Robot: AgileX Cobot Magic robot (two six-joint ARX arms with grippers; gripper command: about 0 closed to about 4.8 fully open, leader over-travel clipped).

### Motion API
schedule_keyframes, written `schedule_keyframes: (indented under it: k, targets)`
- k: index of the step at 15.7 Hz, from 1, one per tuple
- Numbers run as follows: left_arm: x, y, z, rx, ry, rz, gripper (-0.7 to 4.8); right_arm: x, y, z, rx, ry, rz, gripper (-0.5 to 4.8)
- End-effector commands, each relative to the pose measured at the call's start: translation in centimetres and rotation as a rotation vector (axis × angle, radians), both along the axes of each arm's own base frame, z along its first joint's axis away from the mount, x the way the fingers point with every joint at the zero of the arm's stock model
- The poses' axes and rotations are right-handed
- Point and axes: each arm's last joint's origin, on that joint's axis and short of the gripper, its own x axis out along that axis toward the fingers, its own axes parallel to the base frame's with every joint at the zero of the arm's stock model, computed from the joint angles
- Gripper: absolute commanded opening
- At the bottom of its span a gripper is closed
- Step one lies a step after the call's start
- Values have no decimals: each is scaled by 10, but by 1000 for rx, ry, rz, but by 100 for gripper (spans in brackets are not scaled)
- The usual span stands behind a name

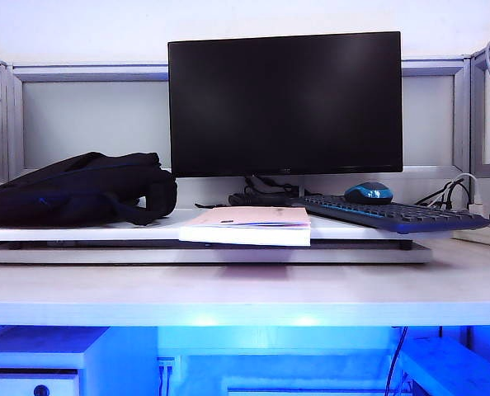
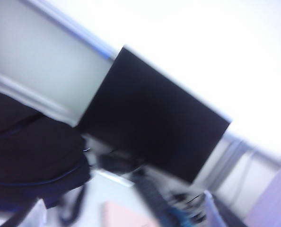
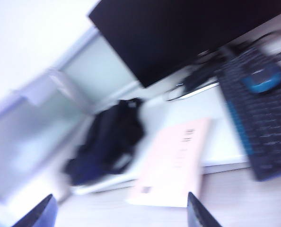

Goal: Pick up the book on the desk and put it into the open backpack.

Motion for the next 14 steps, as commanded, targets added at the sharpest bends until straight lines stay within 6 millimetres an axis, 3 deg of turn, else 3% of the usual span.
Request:
schedule_keyframes:
  k: [1,5,8,11,14]
  targets:
    - [2,0,9,-202,31,-82,479,14,4,13,97,23,102,351]
    - [16,-2,23,-262,48,-109,479,39,9,25,187,121,230,377]
    - [40,-6,32,-244,132,-140,479,68,15,26,252,258,333,404]
    - [71,-12,30,-300,240,-235,479,96,26,10,304,380,391,426]
    - [106,-18,21,-308,328,-334,479,126,46,-24,364,546,472,436]
